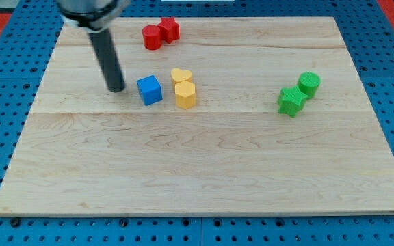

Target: Slide the blur triangle down a bit

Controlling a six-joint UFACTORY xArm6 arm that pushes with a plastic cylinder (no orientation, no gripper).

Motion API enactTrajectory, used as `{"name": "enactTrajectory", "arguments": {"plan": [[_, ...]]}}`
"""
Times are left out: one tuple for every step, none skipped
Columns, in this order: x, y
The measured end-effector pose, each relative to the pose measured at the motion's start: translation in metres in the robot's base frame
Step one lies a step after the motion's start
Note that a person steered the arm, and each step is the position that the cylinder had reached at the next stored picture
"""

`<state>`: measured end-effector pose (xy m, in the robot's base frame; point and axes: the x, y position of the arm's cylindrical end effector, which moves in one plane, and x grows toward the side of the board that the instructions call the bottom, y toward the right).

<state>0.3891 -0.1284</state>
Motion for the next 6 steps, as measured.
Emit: {"name": "enactTrajectory", "arguments": {"plan": [[-0.007,0.006],[-0.012,0.021],[-0.024,0.009],[-0.047,-0.044],[-0.062,-0.074],[-0.077,-0.141]]}}
